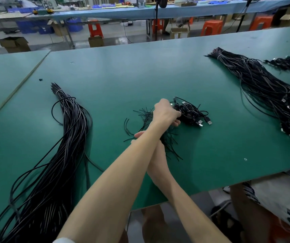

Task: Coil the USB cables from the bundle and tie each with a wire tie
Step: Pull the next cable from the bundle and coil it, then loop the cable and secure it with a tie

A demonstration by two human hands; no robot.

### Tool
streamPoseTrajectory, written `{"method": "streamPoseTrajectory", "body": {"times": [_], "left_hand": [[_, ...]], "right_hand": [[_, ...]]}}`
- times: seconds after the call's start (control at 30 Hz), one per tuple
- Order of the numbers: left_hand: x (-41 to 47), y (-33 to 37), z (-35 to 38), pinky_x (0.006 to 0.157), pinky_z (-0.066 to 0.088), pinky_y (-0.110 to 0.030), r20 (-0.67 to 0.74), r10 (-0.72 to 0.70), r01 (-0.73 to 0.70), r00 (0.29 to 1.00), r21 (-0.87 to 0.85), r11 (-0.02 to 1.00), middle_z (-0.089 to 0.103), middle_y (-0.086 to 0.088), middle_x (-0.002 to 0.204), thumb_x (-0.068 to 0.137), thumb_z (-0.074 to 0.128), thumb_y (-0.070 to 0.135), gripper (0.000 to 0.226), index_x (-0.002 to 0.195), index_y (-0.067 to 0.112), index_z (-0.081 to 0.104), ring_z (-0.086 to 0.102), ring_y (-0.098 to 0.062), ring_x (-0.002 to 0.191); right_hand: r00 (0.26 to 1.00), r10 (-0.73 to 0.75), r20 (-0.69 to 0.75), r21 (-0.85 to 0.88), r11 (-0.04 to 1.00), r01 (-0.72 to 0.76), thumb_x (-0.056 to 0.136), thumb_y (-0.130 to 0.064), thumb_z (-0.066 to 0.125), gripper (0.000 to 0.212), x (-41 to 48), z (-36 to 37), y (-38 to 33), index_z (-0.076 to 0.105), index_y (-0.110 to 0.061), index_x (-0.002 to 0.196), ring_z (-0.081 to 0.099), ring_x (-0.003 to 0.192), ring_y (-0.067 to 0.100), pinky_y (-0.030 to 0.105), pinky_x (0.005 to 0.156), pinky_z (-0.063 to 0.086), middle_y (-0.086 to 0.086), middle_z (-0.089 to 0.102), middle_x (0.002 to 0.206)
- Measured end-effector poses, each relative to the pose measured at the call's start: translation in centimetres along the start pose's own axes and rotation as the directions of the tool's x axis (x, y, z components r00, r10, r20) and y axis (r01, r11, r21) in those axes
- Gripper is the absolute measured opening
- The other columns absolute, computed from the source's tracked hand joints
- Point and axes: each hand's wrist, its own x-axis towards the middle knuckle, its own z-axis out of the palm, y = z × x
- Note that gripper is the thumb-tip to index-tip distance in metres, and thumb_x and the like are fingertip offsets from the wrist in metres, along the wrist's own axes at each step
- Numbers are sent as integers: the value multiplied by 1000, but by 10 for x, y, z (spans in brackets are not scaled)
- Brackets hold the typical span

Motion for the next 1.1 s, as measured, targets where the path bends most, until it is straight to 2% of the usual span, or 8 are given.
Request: {"method": "streamPoseTrajectory", "body": {"times": [0.23,0.37,0.53,0.63,0.7,0.87,1.0,1.1], "left_hand": [[11,-1,26,65,60,-26,76,48,-46,996,-34,998,74,-19,68,96,65,3,21,77,4,55,77,-21,66],[9,-3,25,79,64,-33,154,-1,16,988,-101,995,76,-17,72,98,64,5,15,101,-10,66,77,-20,67],[-2,-13,-14,68,64,-33,-34,48,-51,998,-95,994,75,-13,68,101,58,9,19,101,-7,69,74,-20,56],[-17,-27,-48,62,61,-29,-156,130,-140,979,-57,989,76,-8,88,102,58,9,18,112,3,71,75,-16,64],[-27,-42,-74,75,61,-32,-254,189,-171,949,91,981,75,-5,100,100,60,11,18,113,9,74,75,-16,79],[-49,-89,-141,101,48,-45,-421,183,122,888,600,790,66,-18,123,98,58,13,27,122,6,69,60,-35,116],[-63,-116,-172,103,40,-48,-521,74,359,850,677,643,51,-26,130,99,58,15,24,116,-1,57,46,-42,122],[-68,-129,-181,104,37,-50,-541,13,404,841,643,651,46,-25,134,100,60,23,30,118,0,54,43,-43,126]], "right_hand": [[990,122,-68,258,961,-101,92,-1,71,11,1,-1,-4,66,-8,99,52,55,10,22,52,45,-1,61,70],[991,123,-43,405,909,-95,92,9,66,11,-1,-2,-6,61,1,98,52,53,7,20,51,46,4,57,70],[999,35,27,-115,993,-32,92,-2,62,7,2,0,-1,63,-2,99,49,68,9,28,62,44,9,66,81],[1000,-7,11,-84,996,8,93,-4,64,6,4,1,0,64,-9,96,51,60,7,22,59,44,0,63,76],[1000,-19,-1,-74,997,19,96,-12,69,5,4,1,1,67,-16,97,60,63,7,21,63,49,-3,69,80],[999,-50,-19,-59,997,49,95,-17,71,4,3,1,2,69,-19,98,66,66,6,20,64,53,-8,71,80],[999,-52,-13,-51,997,52,94,-15,72,5,2,1,0,68,-18,96,65,65,6,17,63,52,-8,70,78],[999,-52,-14,-58,997,51,94,-14,72,5,1,1,-1,68,-17,96,65,65,6,17,63,51,-5,70,81]]}}
